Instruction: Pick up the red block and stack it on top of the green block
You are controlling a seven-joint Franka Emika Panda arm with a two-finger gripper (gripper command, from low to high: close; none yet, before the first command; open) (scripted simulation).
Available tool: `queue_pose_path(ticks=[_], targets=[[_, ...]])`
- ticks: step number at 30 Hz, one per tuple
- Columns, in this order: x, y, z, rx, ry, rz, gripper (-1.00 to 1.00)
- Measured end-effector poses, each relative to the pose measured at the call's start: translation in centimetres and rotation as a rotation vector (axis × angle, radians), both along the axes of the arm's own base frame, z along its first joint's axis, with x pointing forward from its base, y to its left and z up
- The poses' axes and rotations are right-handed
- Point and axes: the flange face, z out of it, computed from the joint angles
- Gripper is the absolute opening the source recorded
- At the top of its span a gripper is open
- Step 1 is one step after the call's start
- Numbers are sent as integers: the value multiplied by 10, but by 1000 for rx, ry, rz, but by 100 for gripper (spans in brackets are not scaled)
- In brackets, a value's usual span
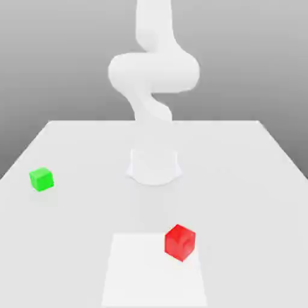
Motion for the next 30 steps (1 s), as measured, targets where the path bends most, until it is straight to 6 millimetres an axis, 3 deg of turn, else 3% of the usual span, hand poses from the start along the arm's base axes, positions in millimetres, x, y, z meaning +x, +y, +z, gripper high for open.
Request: queue_pose_path(ticks=[4, 9, 13, 17, 19, 30], targets=[[40, 18, -99, 37, 145, -109, 0], [56, 27, -224, 94, 321, -251, 0], [42, 32, -325, 151, 470, -379, 0], [-2, 41, -427, 228, 643, -533, 0], [-12, 43, -450, 244, 675, -567, 0], [-16, 44, -514, 248, 688, -579, 0]])
